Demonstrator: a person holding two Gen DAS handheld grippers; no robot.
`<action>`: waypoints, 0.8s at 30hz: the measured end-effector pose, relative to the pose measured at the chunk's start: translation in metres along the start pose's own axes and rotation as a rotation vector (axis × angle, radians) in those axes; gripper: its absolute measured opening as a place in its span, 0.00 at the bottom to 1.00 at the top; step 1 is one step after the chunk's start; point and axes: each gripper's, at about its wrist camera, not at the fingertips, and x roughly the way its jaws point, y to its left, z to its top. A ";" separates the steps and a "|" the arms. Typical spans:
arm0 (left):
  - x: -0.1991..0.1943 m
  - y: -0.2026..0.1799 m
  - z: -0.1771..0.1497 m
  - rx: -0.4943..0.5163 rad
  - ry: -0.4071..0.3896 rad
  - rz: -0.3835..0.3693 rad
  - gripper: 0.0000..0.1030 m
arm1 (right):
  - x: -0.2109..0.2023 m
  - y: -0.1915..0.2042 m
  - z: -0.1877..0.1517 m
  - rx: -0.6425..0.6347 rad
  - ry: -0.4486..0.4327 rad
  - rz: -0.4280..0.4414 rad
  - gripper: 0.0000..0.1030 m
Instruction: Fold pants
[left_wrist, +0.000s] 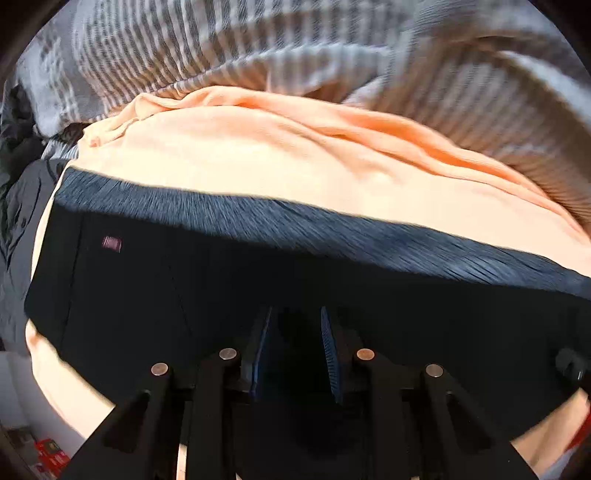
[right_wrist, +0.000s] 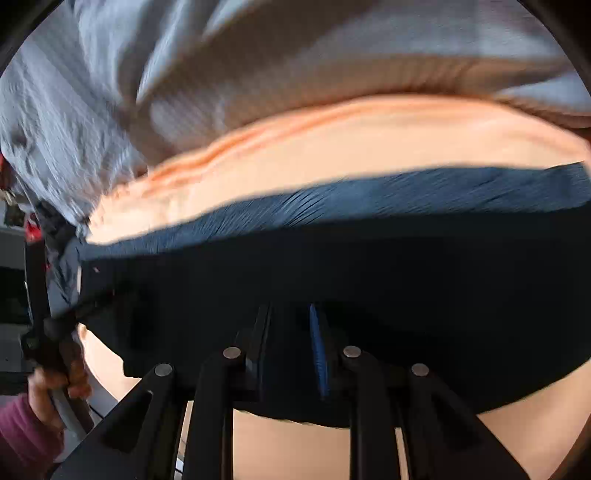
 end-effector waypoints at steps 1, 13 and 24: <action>0.010 0.004 0.007 0.009 0.000 0.003 0.28 | 0.010 0.004 -0.003 0.009 0.008 -0.014 0.22; 0.002 0.063 0.044 0.002 -0.072 -0.094 0.28 | -0.006 0.015 -0.026 0.155 -0.060 -0.010 0.31; 0.005 0.125 -0.021 0.078 -0.081 -0.057 0.28 | 0.078 0.150 -0.128 0.182 0.150 0.442 0.44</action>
